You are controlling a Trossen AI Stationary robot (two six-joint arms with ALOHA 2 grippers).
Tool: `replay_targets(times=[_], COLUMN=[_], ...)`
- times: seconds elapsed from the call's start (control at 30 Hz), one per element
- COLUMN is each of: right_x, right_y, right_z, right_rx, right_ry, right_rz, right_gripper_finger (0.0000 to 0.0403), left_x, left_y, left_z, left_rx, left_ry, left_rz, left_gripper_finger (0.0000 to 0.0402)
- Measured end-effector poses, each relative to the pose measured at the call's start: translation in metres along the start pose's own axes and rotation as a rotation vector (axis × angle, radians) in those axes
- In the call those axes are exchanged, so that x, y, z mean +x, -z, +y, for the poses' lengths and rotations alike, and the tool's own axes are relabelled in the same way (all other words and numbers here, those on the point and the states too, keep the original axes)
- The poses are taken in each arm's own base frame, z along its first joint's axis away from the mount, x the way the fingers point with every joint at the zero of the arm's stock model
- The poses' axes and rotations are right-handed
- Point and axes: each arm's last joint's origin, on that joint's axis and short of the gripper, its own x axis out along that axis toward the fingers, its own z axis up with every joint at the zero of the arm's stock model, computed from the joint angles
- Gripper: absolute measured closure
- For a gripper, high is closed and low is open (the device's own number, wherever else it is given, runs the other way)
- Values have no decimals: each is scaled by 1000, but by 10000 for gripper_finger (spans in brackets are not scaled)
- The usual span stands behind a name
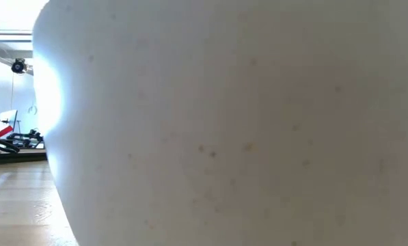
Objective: Nest bowls inside each other
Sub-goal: Stack the light brown bowl on top of the white bowl
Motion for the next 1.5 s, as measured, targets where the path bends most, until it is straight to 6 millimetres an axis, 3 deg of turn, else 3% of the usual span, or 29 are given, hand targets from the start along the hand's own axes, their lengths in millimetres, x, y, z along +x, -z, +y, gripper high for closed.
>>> replay_targets(times=[0.5,0.73,0.9,1.03,1.3,1.5], right_x=[39,38,20,-6,-65,-89], right_y=[-1,-6,-18,-32,-75,-105], right_z=[17,27,30,28,32,35], right_rx=[11,-4,-29,-3,-12,-57], right_ry=[17,-45,-79,-44,-31,-11], right_rz=[55,57,9,-109,-442,-535], right_gripper_finger=[309,386,392,393,394,394], left_x=[0,0,0,0,0,0], left_y=[-4,-4,-3,-3,-3,-4], left_z=[-2,-2,-2,-2,-2,-2], left_rx=[-9,-9,-8,-8,-9,-9], left_ry=[22,20,20,19,20,20], left_rz=[-38,-36,-36,-35,-36,-37], left_gripper_finger=[402,402,402,402,402,402])
